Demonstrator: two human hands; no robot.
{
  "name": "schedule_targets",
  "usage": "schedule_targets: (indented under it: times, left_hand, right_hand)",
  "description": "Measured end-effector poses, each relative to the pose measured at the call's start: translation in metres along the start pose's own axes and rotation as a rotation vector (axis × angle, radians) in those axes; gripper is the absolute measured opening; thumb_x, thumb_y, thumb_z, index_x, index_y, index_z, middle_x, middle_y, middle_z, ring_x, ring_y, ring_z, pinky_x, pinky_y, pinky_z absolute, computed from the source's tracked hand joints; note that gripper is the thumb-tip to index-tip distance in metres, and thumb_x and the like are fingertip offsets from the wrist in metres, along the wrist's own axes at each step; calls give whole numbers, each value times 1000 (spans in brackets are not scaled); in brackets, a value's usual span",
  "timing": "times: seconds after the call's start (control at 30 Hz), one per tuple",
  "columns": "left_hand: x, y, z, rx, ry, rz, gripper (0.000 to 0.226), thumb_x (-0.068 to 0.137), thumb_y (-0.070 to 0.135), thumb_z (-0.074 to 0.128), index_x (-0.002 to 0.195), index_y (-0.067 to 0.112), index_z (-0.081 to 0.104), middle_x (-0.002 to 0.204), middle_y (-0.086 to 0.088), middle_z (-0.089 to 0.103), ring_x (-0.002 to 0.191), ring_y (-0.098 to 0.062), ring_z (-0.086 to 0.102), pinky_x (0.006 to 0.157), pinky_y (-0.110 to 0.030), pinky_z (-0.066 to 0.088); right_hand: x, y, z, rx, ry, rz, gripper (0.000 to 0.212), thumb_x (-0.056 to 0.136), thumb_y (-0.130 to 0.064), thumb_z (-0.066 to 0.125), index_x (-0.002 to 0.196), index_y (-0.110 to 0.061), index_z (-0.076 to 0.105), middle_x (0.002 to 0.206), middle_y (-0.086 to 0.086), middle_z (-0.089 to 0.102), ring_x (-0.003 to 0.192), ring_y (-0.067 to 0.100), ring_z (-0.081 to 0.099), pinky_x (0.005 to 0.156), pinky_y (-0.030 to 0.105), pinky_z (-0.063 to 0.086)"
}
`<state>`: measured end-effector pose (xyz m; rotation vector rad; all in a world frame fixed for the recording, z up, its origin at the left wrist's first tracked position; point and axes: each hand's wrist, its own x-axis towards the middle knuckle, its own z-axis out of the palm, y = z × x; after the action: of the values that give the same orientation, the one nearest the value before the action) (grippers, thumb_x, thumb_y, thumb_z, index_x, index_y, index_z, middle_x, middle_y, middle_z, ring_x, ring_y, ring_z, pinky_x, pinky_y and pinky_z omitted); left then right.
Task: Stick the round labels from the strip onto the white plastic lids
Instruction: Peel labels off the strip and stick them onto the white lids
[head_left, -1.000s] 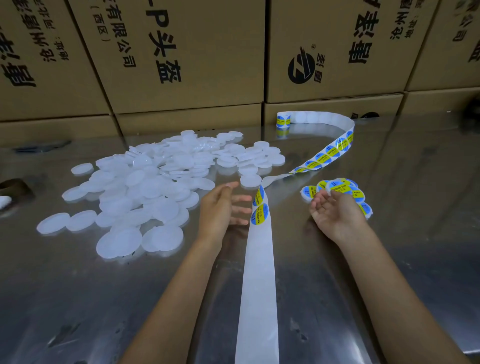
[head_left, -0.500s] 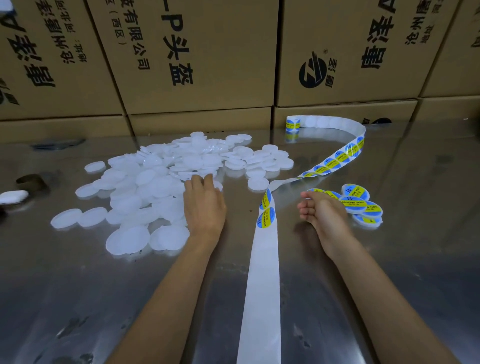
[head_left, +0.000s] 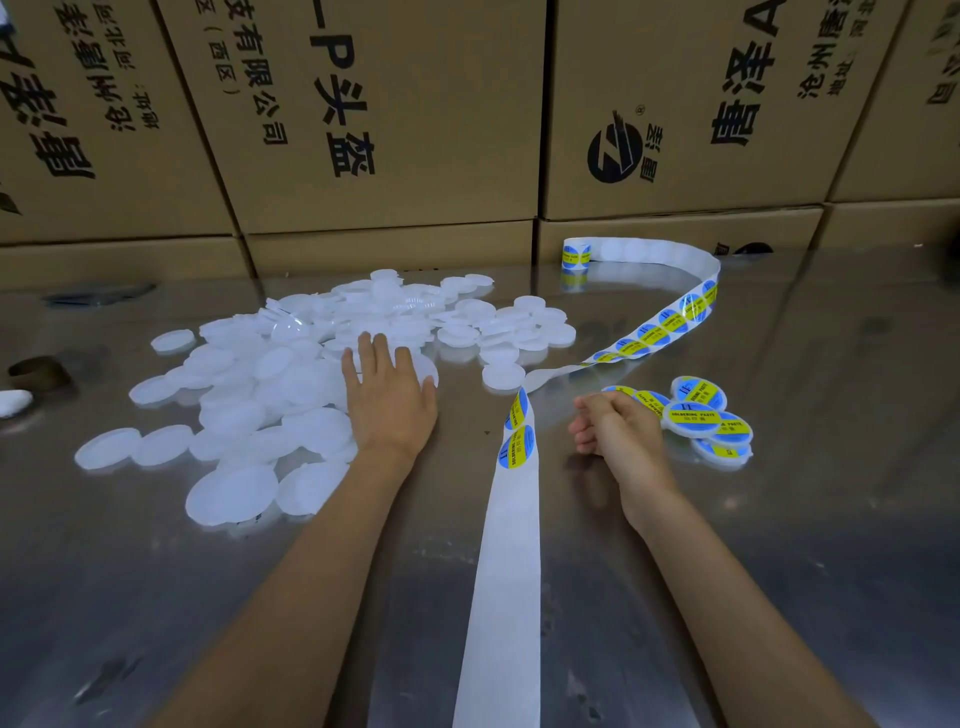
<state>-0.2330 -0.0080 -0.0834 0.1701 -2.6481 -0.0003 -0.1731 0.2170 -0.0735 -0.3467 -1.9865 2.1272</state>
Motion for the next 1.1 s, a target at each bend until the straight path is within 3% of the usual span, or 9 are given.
schedule_targets:
  times: [0.1, 0.17, 0.27, 0.37, 0.5, 0.63, 0.8, 0.93, 1.1]
  left_hand:
    - [-5, 3, -5, -234, 14, 84, 30, 95, 8, 53, 125, 4, 54, 125, -21, 56, 119, -37, 49, 93, -38, 37]
    - [-12, 7, -7, -387, -51, 121, 24, 97, 3, 49, 120, 3, 55, 111, -22, 63, 102, -40, 59, 75, -40, 42]
    - [-24, 13, -11, -614, -8, 104, 14, 105, 18, 48, 108, 7, 55, 96, -11, 68, 88, -35, 63, 68, -38, 45]
    - [-32, 20, -21, -873, 15, -82, 11, 102, 20, 53, 111, 16, 56, 96, 0, 63, 88, -24, 60, 69, -30, 45]
    - [-41, 28, -33, -1144, -54, -191, 11, 98, 17, 60, 100, 26, 54, 97, 5, 65, 91, -14, 61, 67, -13, 43]
    - [-49, 34, -43, -1362, -159, -224, 12, 99, 18, 60, 94, 28, 54, 101, 0, 69, 99, -19, 66, 87, -34, 55]
    - [-52, 38, -42, -1383, -216, -154, 9, 103, 19, 52, 110, 14, 55, 109, -3, 69, 97, -9, 67, 81, -17, 52]
    - [-56, 41, -40, -1486, -361, -106, 8, 106, 14, 44, 108, 9, 50, 104, -6, 71, 83, -16, 76, 76, -25, 57]
    - [-56, 41, -38, -1468, -382, -88, 7, 107, 18, 43, 103, 18, 49, 100, -4, 73, 81, -19, 77, 73, -21, 56]
  right_hand:
    - [-3, 2, 4, -106, -15, -114, 13, 95, -7, 52, 91, -8, 64, 76, 5, 62, 64, 11, 54, 58, 20, 47]
    - [-7, 1, 7, -208, -52, -308, 16, 94, 1, 51, 96, -8, 65, 89, 3, 65, 79, 12, 58, 73, 18, 47]
    - [-15, -2, 11, -368, -137, -607, 22, 91, 7, 53, 101, -8, 66, 104, -1, 66, 100, 10, 58, 87, 15, 43]
    - [-19, 3, 13, -536, -210, -779, 25, 90, 1, 61, 111, -10, 68, 116, -2, 65, 114, 10, 54, 100, 19, 38]
    - [-19, 13, 11, -747, -322, -677, 41, 89, -14, 68, 129, -15, 61, 130, 0, 59, 129, 17, 46, 110, 34, 33]
    - [-19, 14, 9, -840, -351, -615, 48, 86, -25, 72, 132, -23, 56, 135, -3, 54, 133, 13, 40, 108, 29, 28]
    - [-24, 13, 10, -856, -366, -633, 47, 78, -38, 77, 122, -32, 63, 120, -13, 60, 121, 9, 46, 105, 34, 35]
    - [-28, 13, 12, -814, -384, -648, 24, 81, -36, 76, 100, -23, 70, 98, -12, 61, 101, 11, 54, 95, 40, 43]
    - [-27, 12, 12, -822, -417, -625, 21, 81, -30, 79, 94, -17, 70, 92, -14, 52, 95, 10, 51, 90, 32, 43]
